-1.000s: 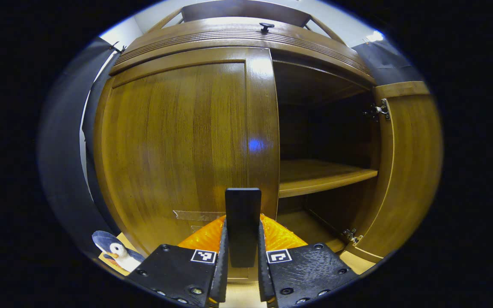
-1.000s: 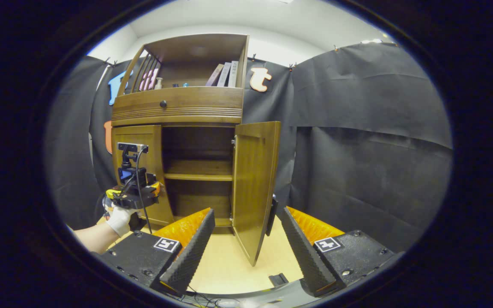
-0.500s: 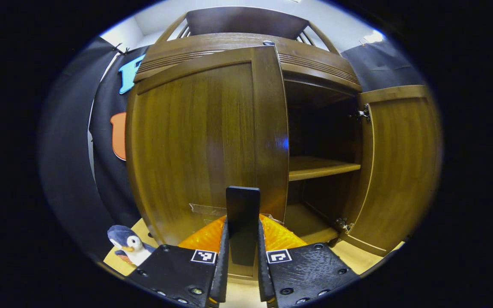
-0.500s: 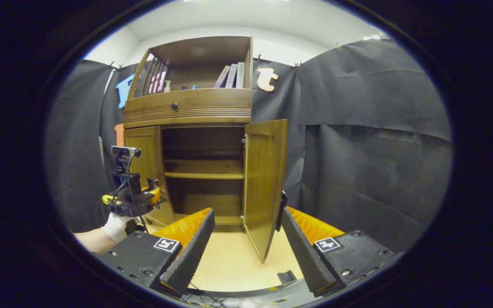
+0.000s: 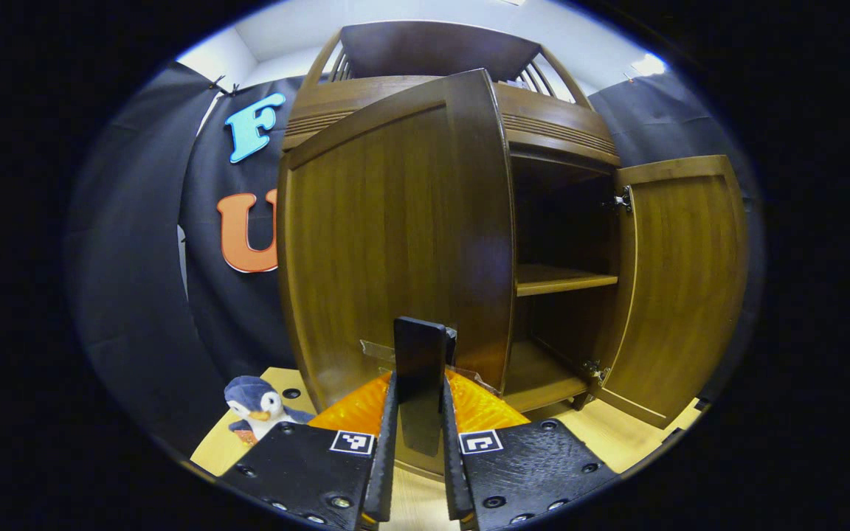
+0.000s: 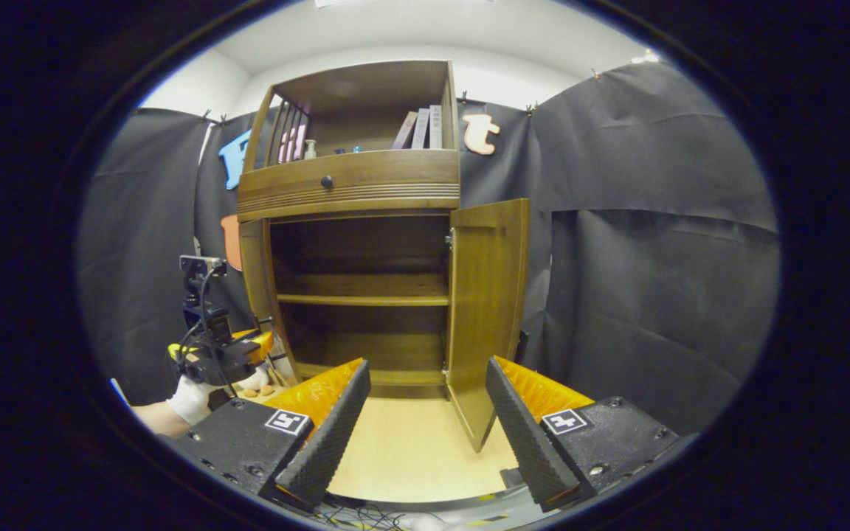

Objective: Open the right door of the double-door shoe cabinet with the right hand, and open the left door with the left hand.

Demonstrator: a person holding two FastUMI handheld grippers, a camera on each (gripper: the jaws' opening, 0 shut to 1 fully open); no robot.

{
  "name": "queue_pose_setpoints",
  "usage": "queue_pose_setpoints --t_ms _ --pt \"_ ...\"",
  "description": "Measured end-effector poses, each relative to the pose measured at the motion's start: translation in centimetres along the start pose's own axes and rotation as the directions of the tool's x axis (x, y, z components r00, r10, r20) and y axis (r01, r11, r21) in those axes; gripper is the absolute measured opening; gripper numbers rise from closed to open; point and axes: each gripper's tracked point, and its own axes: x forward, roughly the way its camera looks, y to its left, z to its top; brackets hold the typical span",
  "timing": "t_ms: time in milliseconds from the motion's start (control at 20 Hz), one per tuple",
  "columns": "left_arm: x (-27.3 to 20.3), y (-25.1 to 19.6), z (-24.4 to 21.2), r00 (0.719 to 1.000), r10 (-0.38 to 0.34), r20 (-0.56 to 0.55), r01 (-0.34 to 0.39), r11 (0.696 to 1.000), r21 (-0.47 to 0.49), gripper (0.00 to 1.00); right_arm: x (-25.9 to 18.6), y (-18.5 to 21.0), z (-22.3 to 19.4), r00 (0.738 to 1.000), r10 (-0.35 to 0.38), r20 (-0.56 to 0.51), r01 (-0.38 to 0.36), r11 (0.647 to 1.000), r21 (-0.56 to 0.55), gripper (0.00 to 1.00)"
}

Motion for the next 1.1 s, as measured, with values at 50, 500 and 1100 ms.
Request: queue_pose_setpoints --t_ms 50,500,1100 --pt "-0.5 0.5 0.0 1.0 0.006 -0.001 -0.006 1.0 0.0 0.28 0.1 0.3 -0.1 1.0 0.01 -0.002 -0.01 1.0 0.001 1.0" --pt "-3.9 4.5 -0.5 0.999 0.044 -0.008 -0.044 0.999 0.02 0.14 1.2 2.6 -0.8 0.996 0.085 -0.014 -0.085 0.996 0.005 1.0" --pt "-6.2 10.0 -0.8 0.993 0.122 -0.01 -0.122 0.993 0.0 0.05 2.1 5.4 -1.4 0.988 0.151 -0.027 -0.151 0.989 0.002 1.0"
